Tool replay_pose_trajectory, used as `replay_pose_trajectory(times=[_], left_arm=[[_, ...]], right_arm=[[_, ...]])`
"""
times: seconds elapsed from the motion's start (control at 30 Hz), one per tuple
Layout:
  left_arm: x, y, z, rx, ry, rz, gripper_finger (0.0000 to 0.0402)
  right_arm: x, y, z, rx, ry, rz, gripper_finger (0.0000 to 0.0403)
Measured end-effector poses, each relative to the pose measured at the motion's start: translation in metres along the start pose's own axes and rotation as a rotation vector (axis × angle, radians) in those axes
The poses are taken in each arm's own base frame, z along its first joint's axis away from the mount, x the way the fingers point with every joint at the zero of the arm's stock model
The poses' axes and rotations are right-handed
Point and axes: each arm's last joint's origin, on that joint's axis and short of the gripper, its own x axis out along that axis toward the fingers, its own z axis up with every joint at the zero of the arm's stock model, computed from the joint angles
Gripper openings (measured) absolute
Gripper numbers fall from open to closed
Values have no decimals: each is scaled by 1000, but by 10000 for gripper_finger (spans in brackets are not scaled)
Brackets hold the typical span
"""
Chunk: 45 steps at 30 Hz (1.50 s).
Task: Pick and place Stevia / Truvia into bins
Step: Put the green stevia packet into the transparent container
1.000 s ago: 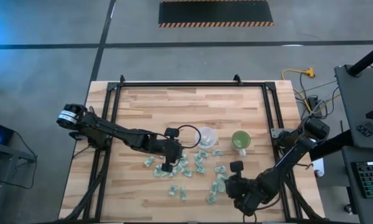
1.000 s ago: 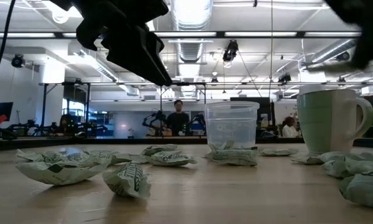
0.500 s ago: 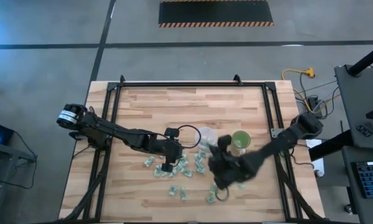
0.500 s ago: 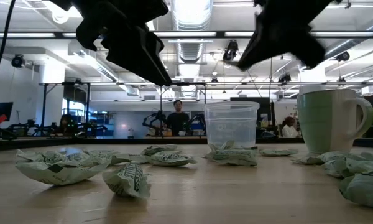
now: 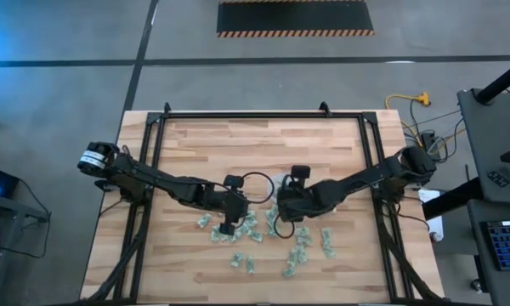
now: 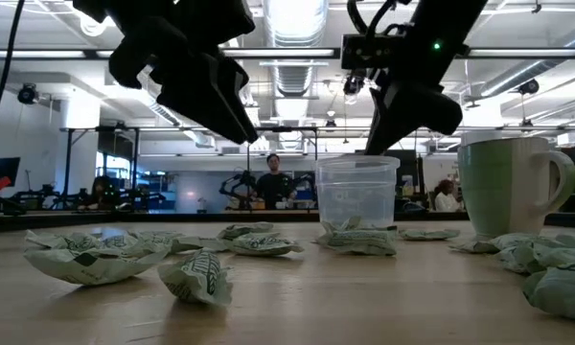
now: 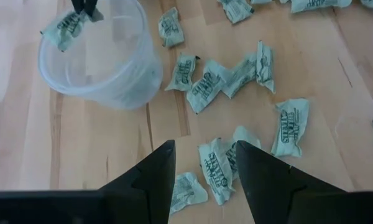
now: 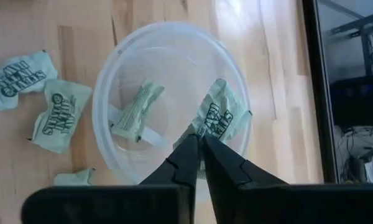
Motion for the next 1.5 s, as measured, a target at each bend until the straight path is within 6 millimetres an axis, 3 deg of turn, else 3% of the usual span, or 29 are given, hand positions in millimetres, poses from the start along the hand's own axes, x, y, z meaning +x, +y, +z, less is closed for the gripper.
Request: replay_pose_trajectory(times=[0.37, 0.5, 0.7, 0.93, 1.23, 1.5], left_arm=[[2, -1, -7, 4, 22, -1, 154], [4, -2, -17, 16, 81, -5, 154], [10, 5, -35, 18, 143, 90, 154], [20, 16, -44, -26, 89, 124, 153], [40, 25, -54, -64, 120, 68, 152], [54, 32, -64, -96, 168, 43, 152]], right_arm=[[-2, -2, 4, -49, -15, -1, 83], [-13, 3, 9, -83, -51, 13, 90], [-36, 21, 11, -186, -127, 51, 91], [-72, 51, 4, -293, -228, 116, 83], [-121, 85, -11, -360, -350, 203, 68], [-145, 99, -19, -344, -403, 251, 73]])
